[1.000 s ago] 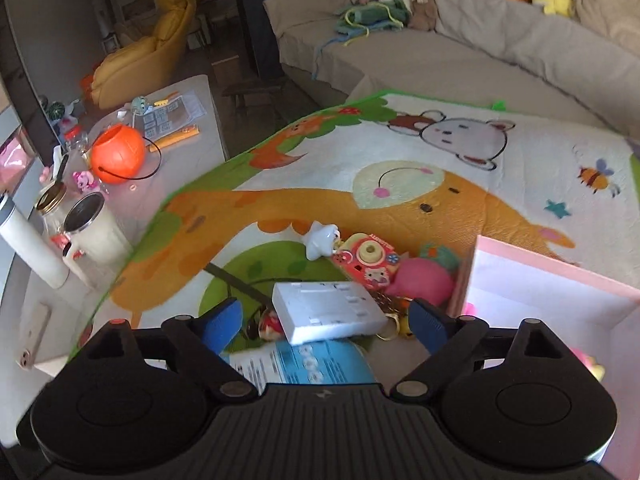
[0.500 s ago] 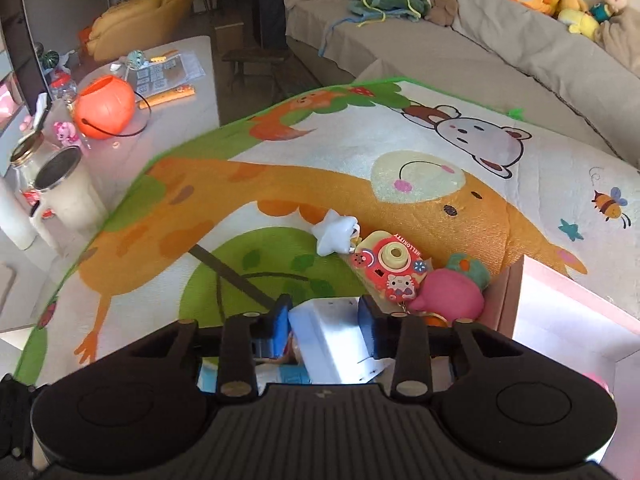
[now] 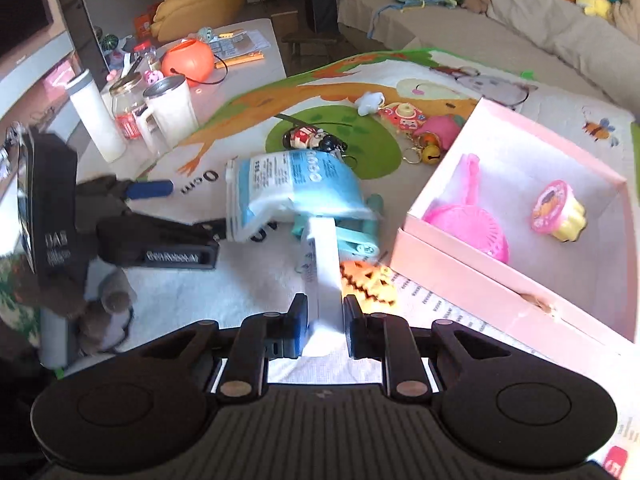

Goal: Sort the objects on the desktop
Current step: 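Grasp the white battery case with the left tool while the right tool grasps the orange pumpkin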

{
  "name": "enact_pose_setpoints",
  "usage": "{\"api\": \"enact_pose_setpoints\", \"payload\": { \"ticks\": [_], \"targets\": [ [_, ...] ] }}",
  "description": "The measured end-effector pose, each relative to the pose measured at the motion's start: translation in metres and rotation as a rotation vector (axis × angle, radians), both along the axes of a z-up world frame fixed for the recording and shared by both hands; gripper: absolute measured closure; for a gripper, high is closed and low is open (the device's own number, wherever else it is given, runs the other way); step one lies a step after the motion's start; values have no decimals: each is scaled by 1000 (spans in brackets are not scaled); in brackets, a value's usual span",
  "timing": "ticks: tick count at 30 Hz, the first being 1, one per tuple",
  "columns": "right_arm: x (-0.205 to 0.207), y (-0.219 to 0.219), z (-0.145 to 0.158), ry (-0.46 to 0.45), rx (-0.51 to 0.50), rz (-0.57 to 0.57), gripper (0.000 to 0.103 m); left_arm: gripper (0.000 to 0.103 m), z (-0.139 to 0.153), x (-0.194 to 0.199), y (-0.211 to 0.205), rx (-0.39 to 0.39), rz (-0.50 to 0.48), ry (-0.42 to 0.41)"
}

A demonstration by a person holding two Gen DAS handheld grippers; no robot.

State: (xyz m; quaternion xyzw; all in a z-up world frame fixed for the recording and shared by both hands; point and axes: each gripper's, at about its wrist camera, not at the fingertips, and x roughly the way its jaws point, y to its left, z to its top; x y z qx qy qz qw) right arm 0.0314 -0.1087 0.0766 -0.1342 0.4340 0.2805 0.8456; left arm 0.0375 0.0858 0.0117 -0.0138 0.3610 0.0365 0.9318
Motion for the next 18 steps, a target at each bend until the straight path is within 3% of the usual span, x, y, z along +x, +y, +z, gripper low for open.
{"api": "enact_pose_setpoints", "payload": {
  "ticks": [2,3,6,9,11,12,14,15,18],
  "targets": [
    [-17,-6,-4,-80,-44,11,56,0,9,-7,-3,9,-11,-15],
    [-20,-9,-5,-95,-36,8,52,0,14,-11,-5,16,-26,-26],
    [-13,-21,-6,-77,41,-26,48,0,27,-23,-19,30,-128,-43],
    [5,-30,-9,-32,144,-99,48,0,29,-40,-46,11,-298,-8],
    [22,-31,-17,17,200,-152,31,0,23,-50,-68,5,-395,20],
    [30,-29,-23,34,209,-165,28,0,21,-54,-80,11,-425,30],
    [40,-21,-37,56,198,-188,31,0,16,-59,-98,23,-457,50],
    [43,-19,-42,71,178,-194,51,0,14,-60,-104,23,-463,59],
    [39,-27,-42,70,163,-193,54,0,13,-62,-115,16,-477,68]
  ]
}}
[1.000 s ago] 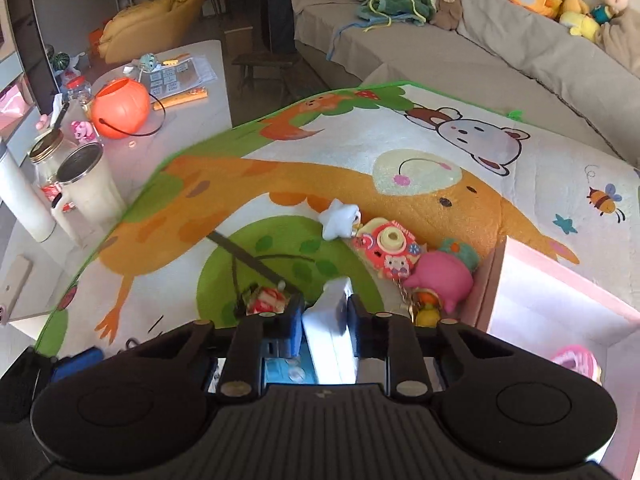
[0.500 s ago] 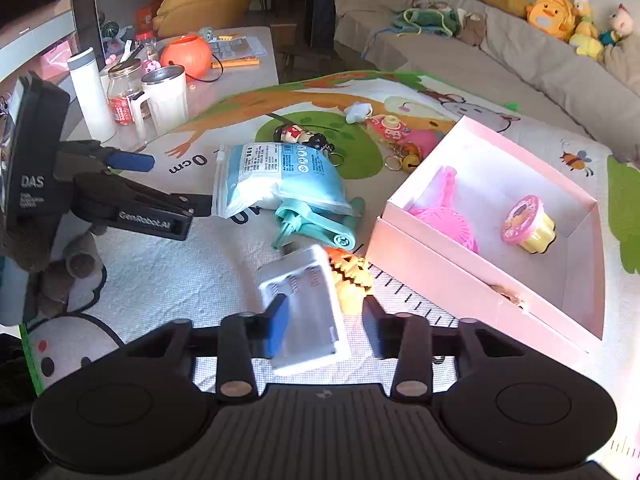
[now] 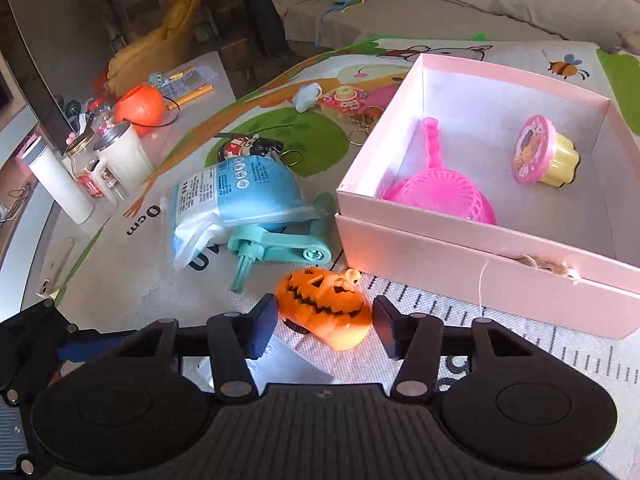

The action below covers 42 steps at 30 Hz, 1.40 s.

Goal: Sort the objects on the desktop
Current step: 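Carry the battery case and pumpkin in both tools over the pink box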

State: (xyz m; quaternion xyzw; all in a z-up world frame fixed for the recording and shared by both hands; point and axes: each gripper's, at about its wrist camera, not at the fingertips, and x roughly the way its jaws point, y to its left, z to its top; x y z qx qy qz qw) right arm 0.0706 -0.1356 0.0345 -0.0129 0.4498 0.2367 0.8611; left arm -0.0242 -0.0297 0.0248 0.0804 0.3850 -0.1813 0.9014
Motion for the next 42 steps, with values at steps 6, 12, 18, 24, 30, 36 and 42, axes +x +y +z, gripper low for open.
{"api": "enact_pose_setpoints", "payload": {
  "ticks": [6,12,18,24,30,36,42],
  "targets": [
    [-41,-40,4,-74,-157,-46,63,0,-12,28,-24,44,79,12],
    [-73,-69,3,-42,-162,-81,69,0,-14,41,-35,90,105,-25],
    [-83,-77,11,-109,-134,-89,41,8,-12,29,-16,23,66,8],
    [-75,-61,8,-138,-132,-63,31,8,-14,-6,12,51,-43,-5],
    [-43,-46,-5,-122,-130,-79,26,1,-16,-7,28,27,-22,33],
    [-30,-37,-11,-101,-164,-86,46,0,-16,3,18,24,65,34],
    [-61,-37,3,-90,-198,-29,69,8,-10,-12,12,40,21,5]
  ]
}}
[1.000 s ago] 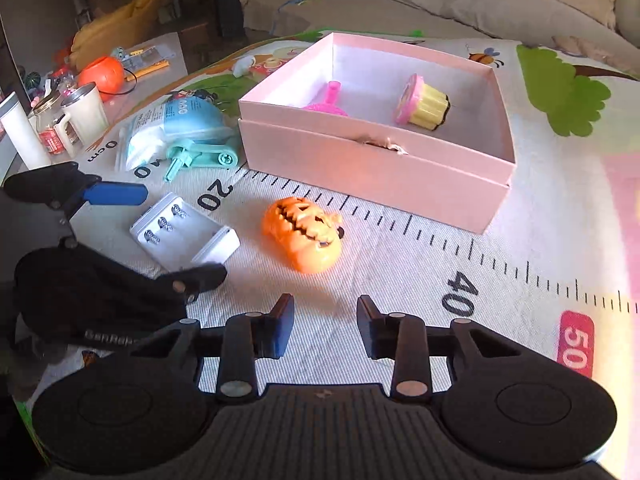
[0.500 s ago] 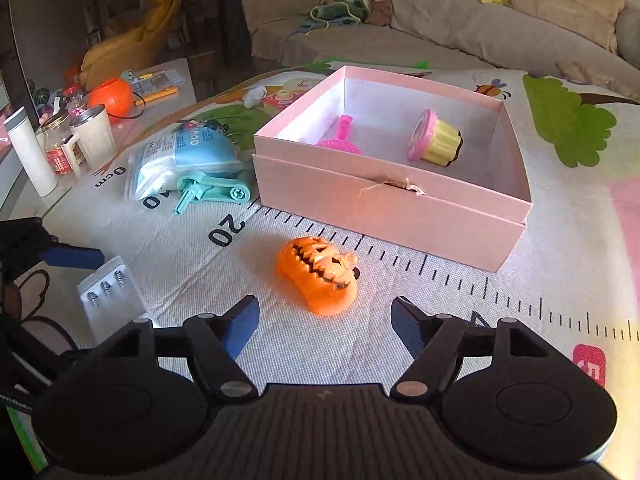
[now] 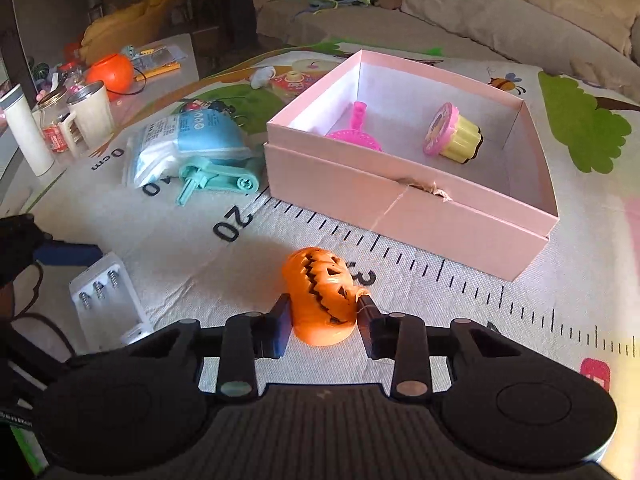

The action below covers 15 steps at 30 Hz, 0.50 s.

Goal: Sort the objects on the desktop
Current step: 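Carry the battery case and pumpkin in both tools over the pink box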

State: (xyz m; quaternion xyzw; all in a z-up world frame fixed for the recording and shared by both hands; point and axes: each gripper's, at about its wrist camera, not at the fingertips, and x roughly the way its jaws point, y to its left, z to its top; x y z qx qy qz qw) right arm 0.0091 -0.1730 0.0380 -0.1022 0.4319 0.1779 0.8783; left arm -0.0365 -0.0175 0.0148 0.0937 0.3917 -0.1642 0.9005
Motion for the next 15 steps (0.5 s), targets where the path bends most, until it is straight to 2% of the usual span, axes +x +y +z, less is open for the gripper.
{"api": "enact_pose_setpoints", "payload": {
  "ticks": [4,9,12,15],
  "targets": [
    [-33,-4,17,-7,-12,30,72,8,16,-12,-2,-25,-33,-32],
    [-62,-13,74,-130,-21,64,72,8,68,-9,-11,-46,-85,-192],
    [-58,-25,115,-222,-11,36,72,8,93,9,-25,-44,-121,-282],
    [-33,-37,139,-273,-15,-28,72,8,107,43,-47,-41,-144,-356]
  ]
}}
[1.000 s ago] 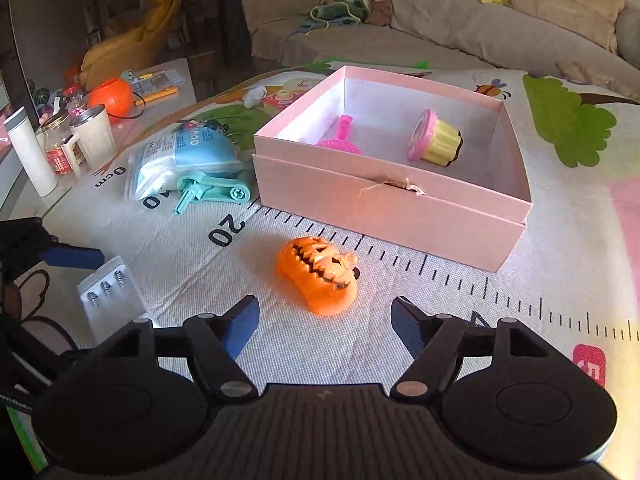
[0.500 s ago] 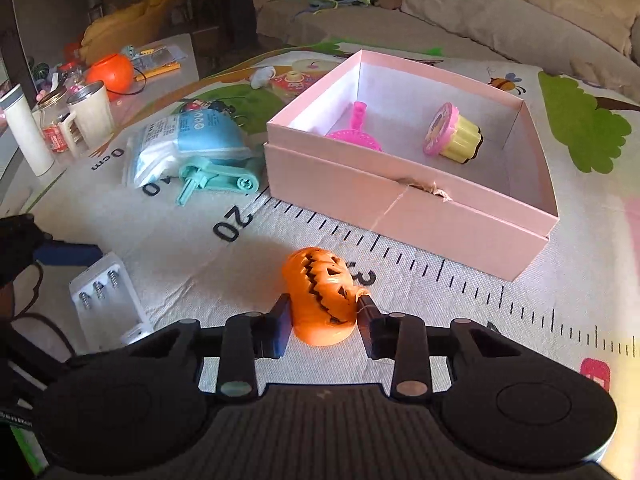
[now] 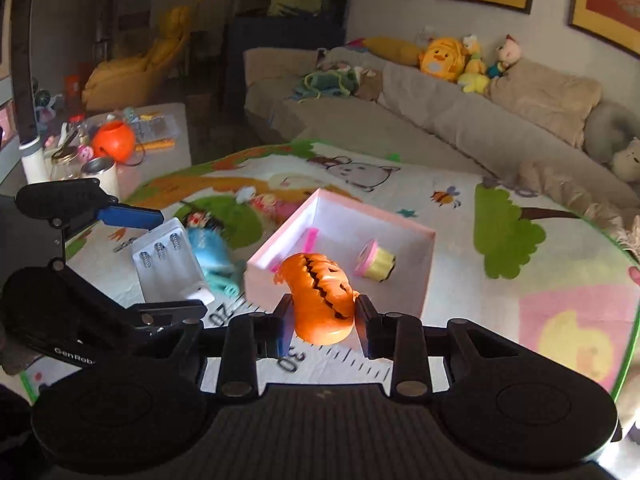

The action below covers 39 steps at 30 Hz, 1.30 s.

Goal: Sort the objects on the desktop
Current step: 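Open both tools to drop the battery case and pumpkin into the box, then grasp the blue-white wipes pack with the left tool while the right tool grasps the teal toy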

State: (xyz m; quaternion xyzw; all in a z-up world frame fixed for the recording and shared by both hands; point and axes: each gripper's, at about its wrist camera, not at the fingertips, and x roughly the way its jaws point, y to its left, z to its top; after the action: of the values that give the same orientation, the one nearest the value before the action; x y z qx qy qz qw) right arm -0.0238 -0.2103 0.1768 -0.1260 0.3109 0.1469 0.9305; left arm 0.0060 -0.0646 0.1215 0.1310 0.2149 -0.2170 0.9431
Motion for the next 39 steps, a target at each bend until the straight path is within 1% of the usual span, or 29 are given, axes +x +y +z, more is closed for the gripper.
{"api": "enact_pose_setpoints", "payload": {
  "ticks": [2,3,4,5,6,8,10,12,14,16,18,20,23,26,28,31,32,34,35,37,39],
  "targets": [
    [26,-5,6,-11,-7,-47,72,8,3,32,-14,-26,8,-27],
    [40,-8,6,-14,-8,-67,71,7,2,49,-21,-29,17,-13],
    [55,-11,5,-5,-1,-84,69,7,1,62,-25,-26,23,16],
    [69,-15,2,12,13,-100,62,7,-2,72,-27,-23,34,49],
    [80,-19,0,25,33,-127,59,5,-6,75,-24,-25,47,70],
    [90,-24,-7,52,69,-149,58,1,-16,64,-8,-23,60,79],
    [92,-25,-14,65,87,-143,56,0,-32,47,11,39,127,65],
    [89,-17,-24,76,77,-125,56,0,-50,33,33,90,207,64],
    [84,3,-38,78,30,-80,56,0,-67,26,59,85,293,115],
    [76,30,-53,83,-5,-3,56,0,-80,22,88,51,366,186],
    [68,61,-66,93,-28,84,56,0,-89,19,111,25,430,233],
    [62,94,-80,115,-47,176,58,0,-93,18,133,3,481,252],
    [62,134,-97,146,-60,250,61,0,-90,17,156,-24,534,236],
    [69,162,-111,170,-70,287,60,0,-87,15,171,-71,546,230],
    [72,175,-121,173,-97,308,58,0,-87,14,177,-102,539,230],
    [73,188,-137,98,-177,326,58,0,-88,17,180,-133,517,236],
    [76,190,-142,91,-189,331,57,0,-88,16,180,-139,511,233],
    [81,189,-146,95,-180,318,55,0,-86,16,181,-156,496,233],
    [83,187,-144,112,-169,314,58,0,-85,15,182,-166,485,235],
    [81,179,-139,185,-120,326,61,0,-82,14,180,-172,452,230],
    [70,169,-136,214,-108,344,62,0,-80,14,173,-151,404,211]
  ]
}}
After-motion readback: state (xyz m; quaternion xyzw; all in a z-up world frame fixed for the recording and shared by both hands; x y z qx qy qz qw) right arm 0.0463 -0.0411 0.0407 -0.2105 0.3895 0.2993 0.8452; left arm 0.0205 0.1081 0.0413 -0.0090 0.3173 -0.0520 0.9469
